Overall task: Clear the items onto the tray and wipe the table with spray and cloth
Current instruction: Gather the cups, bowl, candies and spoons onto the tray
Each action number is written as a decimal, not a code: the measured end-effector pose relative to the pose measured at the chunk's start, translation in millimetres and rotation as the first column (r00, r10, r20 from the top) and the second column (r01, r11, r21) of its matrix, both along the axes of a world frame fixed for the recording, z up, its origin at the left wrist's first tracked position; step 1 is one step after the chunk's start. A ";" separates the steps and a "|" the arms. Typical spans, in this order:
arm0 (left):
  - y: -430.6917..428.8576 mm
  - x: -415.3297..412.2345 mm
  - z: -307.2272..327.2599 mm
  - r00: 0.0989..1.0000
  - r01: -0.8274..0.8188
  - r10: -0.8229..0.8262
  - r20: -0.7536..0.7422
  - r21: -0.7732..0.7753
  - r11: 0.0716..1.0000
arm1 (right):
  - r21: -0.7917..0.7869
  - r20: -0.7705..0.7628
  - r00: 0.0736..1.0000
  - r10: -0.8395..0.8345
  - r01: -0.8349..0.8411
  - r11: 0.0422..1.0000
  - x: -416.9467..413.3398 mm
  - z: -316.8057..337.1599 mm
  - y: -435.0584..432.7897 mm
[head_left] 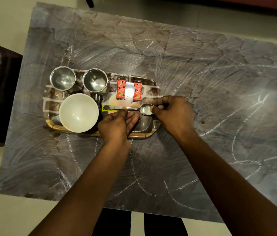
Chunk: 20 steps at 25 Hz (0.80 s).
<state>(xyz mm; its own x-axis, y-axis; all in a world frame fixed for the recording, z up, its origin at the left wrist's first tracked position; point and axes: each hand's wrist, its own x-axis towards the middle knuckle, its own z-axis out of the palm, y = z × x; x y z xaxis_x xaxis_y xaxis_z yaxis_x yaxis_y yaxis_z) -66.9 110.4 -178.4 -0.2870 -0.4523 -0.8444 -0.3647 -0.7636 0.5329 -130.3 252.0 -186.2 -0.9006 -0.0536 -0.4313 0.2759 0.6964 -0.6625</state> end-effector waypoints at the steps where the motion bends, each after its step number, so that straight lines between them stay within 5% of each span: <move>1: 1.0 0.8 0.9 1.000 -0.002 0.002 -0.005 0.000 1.000 | -0.014 0.001 1.000 -0.004 0.004 1.000 0.3 0.3 0.9; 7: 16.8 6.9 14.3 0.991 0.132 -0.132 0.005 -0.070 0.989 | -0.163 -0.039 0.998 -0.048 0.041 0.986 3.2 6.6 21.6; 11: 53.5 -2.9 32.3 0.950 0.297 -0.306 -0.058 -0.131 0.946 | -0.225 -0.018 0.971 -0.237 0.227 0.948 3.1 10.6 77.4; 20: 240.8 -52.0 33.2 0.725 0.607 -0.678 -0.124 -0.350 0.713 | -0.384 0.160 0.761 -0.629 0.635 0.670 25.5 34.1 315.1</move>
